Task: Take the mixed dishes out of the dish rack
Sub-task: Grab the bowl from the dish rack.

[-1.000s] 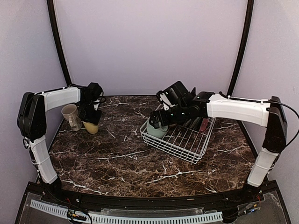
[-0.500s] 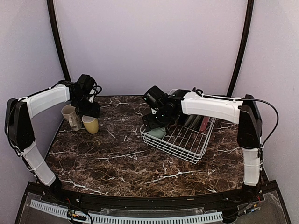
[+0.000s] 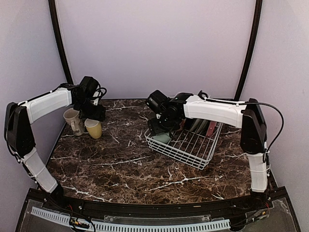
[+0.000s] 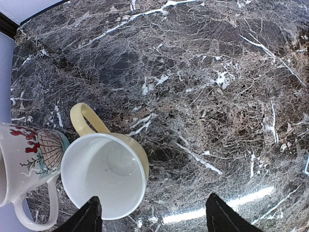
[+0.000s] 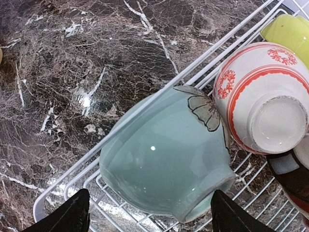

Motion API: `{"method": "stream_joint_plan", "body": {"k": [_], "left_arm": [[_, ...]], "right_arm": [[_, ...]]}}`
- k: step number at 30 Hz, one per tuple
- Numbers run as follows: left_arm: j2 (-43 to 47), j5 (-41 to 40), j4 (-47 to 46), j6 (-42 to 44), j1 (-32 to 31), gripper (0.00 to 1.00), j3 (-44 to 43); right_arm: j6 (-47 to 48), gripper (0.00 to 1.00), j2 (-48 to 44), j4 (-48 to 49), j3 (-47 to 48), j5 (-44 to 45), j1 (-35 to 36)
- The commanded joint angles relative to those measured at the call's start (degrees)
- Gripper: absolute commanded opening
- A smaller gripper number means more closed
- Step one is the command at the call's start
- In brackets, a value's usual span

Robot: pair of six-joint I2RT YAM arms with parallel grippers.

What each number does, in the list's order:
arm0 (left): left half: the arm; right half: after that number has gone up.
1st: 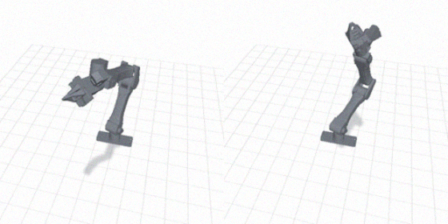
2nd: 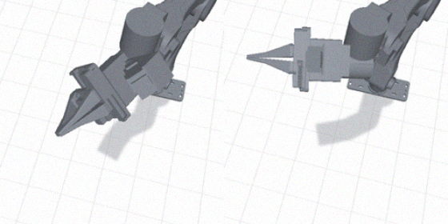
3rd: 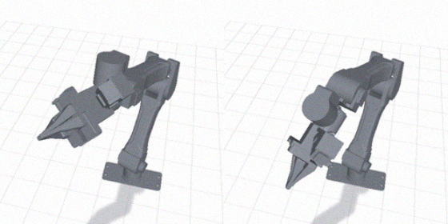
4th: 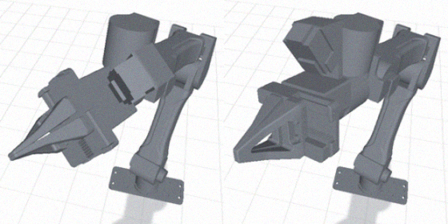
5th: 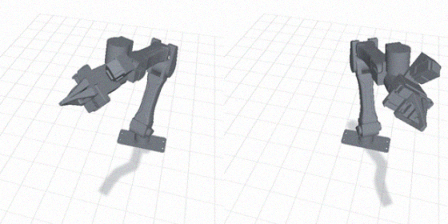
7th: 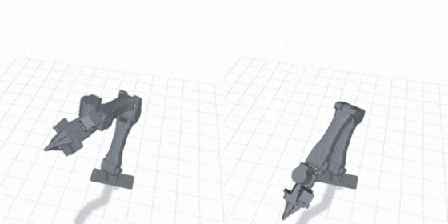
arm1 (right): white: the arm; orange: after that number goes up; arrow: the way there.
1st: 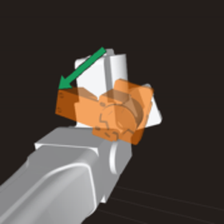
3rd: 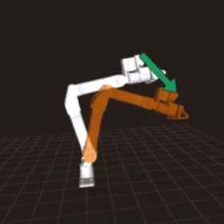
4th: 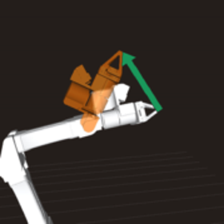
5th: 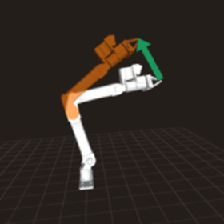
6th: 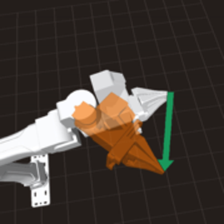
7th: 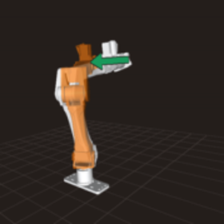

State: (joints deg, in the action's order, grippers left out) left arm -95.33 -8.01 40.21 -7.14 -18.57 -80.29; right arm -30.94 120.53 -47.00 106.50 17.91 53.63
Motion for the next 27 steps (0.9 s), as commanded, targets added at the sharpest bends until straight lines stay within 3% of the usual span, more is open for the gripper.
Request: {"method": "stream_joint_plan", "body": {"k": [1,12,19,24,27], "left_arm": [[2.6,1.7,-0.3,0.2,-0.3,0.73,1.0],[3.0,2.6,-0.6,0.0,-0.3,0.72,1.2],[2.8,3.8,-0.7,-0.2,-0.6,0.72,1.2],[2.6,3.9,-0.7,-0.2,-0.7,0.72,1.2],[2.7,4.0,-0.7,-0.2,-0.7,0.72,1.3]], "right_arm": [[-1.6,0.85,1.7,4.3,-0.6,0.2,0.6],[-4.0,0.97,6.2,2.9,0.1,5.6,0.6],[-7.5,0.99,2.6,3.1,-4.9,9.7,-0.1],[-2.7,0.98,-0.2,11.2,-9.3,8.1,-0.1],[-1.4,0.99,1.0,10.4,-7.3,7.8,0.0]]}}
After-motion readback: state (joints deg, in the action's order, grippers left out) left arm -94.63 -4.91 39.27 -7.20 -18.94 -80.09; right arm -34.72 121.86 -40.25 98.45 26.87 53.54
